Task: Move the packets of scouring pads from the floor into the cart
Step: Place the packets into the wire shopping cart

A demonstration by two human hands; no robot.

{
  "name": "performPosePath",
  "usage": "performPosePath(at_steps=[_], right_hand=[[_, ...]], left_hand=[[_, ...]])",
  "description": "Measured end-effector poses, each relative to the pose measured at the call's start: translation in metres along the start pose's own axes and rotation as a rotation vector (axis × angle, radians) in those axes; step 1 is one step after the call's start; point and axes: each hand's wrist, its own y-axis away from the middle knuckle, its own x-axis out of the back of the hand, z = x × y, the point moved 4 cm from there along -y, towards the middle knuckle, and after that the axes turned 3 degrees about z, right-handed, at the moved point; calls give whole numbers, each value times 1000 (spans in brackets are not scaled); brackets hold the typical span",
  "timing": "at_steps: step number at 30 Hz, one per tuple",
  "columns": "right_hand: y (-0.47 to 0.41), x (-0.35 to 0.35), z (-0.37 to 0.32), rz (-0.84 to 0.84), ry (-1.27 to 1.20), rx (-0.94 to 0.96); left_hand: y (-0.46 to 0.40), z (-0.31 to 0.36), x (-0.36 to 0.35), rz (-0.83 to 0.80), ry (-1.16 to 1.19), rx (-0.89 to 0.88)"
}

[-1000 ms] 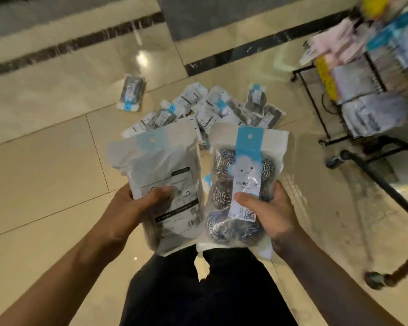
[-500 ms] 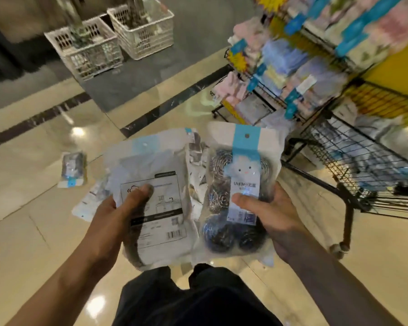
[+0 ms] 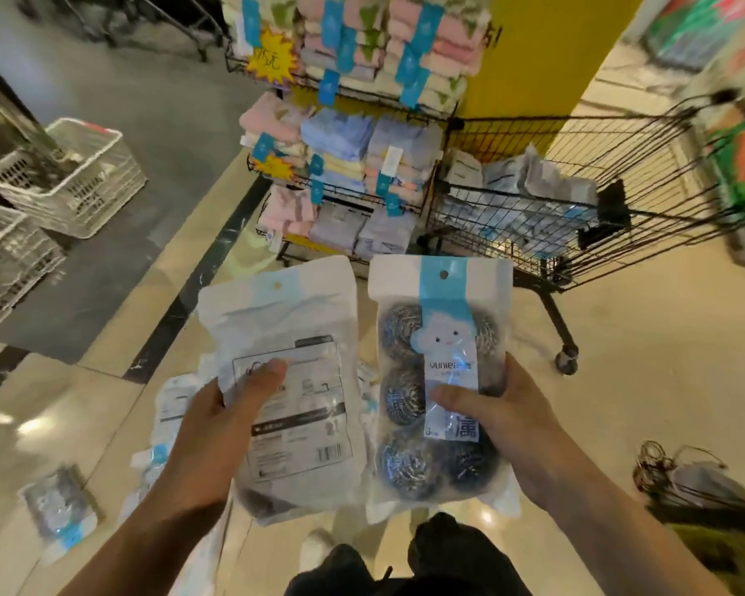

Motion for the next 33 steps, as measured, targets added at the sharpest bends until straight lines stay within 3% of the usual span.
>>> performPosePath(at_steps=[7, 23, 33], right_hand=[[-19, 77, 6, 114, -68, 6], [-143, 333, -4, 119, -128, -48], [-226, 394, -30, 151, -194, -86]], left_hand=[[-15, 17, -94, -108, -50, 25], [-12, 23, -392, -101, -97, 77], [-74, 57, -495, -146, -168, 55]])
